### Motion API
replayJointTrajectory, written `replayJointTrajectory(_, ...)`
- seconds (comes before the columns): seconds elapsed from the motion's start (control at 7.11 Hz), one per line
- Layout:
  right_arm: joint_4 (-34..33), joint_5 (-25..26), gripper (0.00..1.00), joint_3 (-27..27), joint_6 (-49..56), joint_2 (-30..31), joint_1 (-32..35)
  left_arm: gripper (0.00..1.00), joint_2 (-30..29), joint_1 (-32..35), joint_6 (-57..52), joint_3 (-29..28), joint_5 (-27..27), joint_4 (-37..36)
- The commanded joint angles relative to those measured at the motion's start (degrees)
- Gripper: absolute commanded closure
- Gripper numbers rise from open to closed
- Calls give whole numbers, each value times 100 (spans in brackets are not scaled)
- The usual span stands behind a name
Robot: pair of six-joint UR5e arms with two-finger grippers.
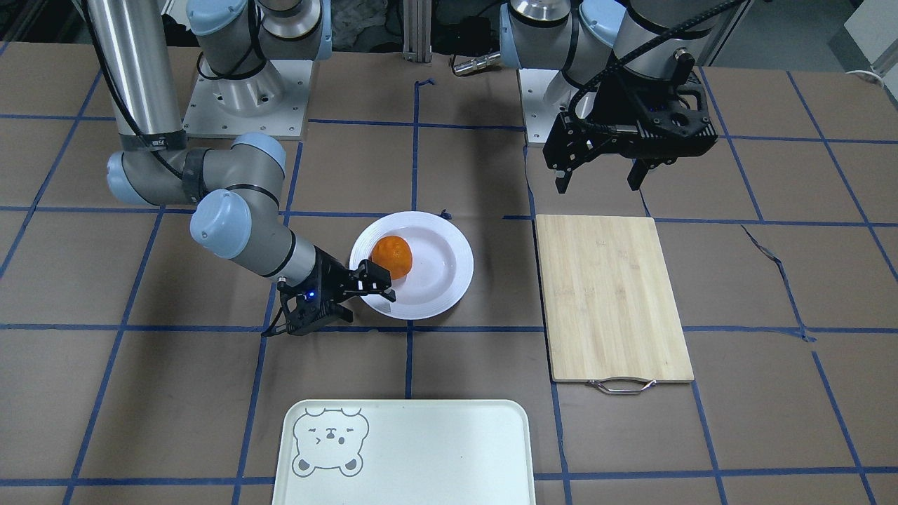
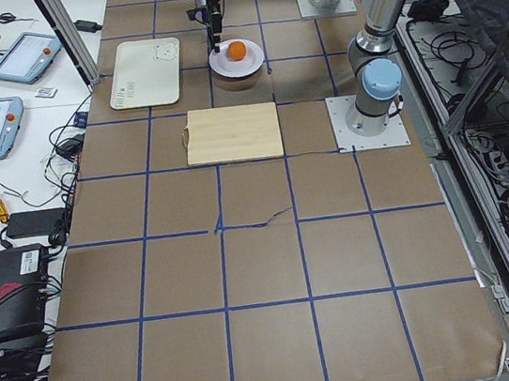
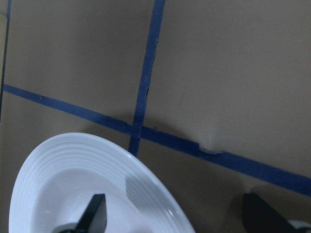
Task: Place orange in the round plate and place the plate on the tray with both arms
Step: 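Grasp the rim of the white plate with the right gripper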
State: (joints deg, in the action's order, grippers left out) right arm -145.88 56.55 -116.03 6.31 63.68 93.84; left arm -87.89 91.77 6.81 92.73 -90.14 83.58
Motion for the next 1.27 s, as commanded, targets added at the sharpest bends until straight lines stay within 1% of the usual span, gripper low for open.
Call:
replayJointTrajectory(0.0, -2, 6, 4, -7, 1, -5, 37, 0, 0, -1, -4, 9, 5, 0)
replayJointTrajectory(0.14, -2, 14, 9, -7, -7, 21, 37, 0, 0, -1, -5, -9, 5, 0)
replayJointTrajectory(0.42, -2, 23, 23, -86, 1, 48, 116, 0, 0, -1, -5, -9, 5, 0)
replayJointTrajectory(0.56, -37, 162, 26, -87, -16, 39, 186, 0, 0, -1, -5, -9, 5, 0)
replayJointTrajectory(0.7, -37, 172, 30, -95, -16, 48, 196, 0, 0, 7, 4, -18, 14, 0)
replayJointTrajectory(0.84, -46, 181, 40, -95, 1, 48, 196, 0, -9, 8, 4, -18, 5, 0)
replayJointTrajectory(1.13, -63, 181, 75, -95, 1, 56, 222, 0, 0, -10, -5, 0, 14, 0)
